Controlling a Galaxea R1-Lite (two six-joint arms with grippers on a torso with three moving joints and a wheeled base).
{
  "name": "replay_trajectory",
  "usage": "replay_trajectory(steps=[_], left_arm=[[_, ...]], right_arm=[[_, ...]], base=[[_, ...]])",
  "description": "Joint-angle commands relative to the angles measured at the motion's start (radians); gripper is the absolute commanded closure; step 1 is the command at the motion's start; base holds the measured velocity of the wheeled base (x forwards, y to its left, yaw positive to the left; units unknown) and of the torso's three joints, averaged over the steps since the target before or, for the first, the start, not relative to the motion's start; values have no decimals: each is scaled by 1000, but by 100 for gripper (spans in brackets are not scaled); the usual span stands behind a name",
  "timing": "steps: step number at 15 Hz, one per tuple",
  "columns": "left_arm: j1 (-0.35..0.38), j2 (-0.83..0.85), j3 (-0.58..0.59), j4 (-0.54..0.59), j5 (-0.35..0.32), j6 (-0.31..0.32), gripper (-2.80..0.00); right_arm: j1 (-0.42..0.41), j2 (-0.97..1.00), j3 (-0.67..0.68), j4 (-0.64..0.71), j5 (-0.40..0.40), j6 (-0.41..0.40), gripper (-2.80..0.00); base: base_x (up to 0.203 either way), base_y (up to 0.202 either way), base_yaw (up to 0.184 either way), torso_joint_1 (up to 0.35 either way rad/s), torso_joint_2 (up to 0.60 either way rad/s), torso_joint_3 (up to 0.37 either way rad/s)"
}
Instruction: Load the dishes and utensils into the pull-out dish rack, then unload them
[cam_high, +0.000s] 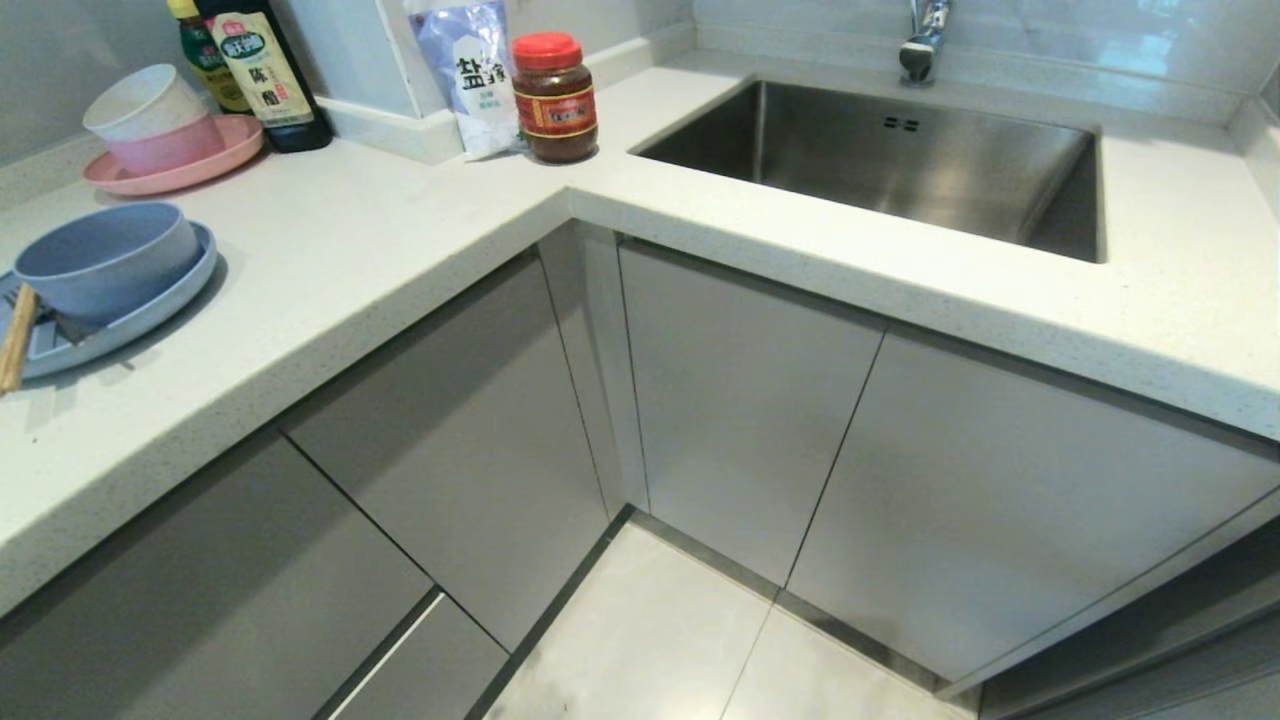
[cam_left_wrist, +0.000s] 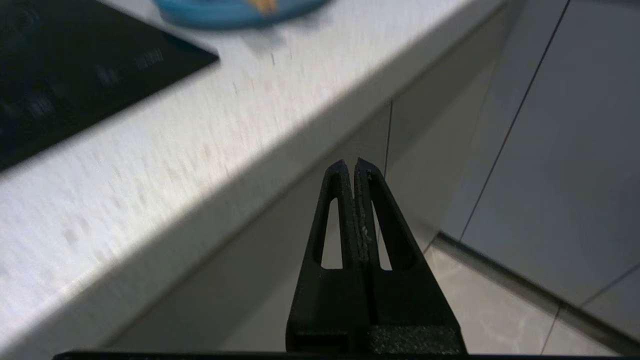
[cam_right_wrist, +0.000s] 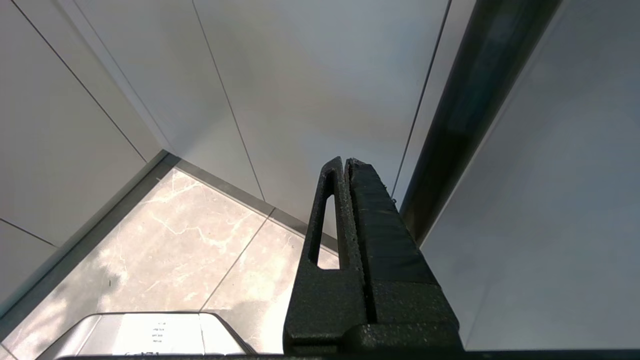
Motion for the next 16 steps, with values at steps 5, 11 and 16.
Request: replay_trajectory(steps=[5,11,16], left_arm=[[-49,-226,287,-11,-41,22,0],[-50,-228,314,17,-147,-57,0],[-50,-228,314,15,-136,-105,0]], right_arm=[[0,-4,2,0,0,0,0],[0,-3,2,0,0,0,0],[0,-4,2,0,0,0,0]], base=[[0,0,0,0,0,0],[0,0,0,0,0,0],[0,0,0,0,0,0]])
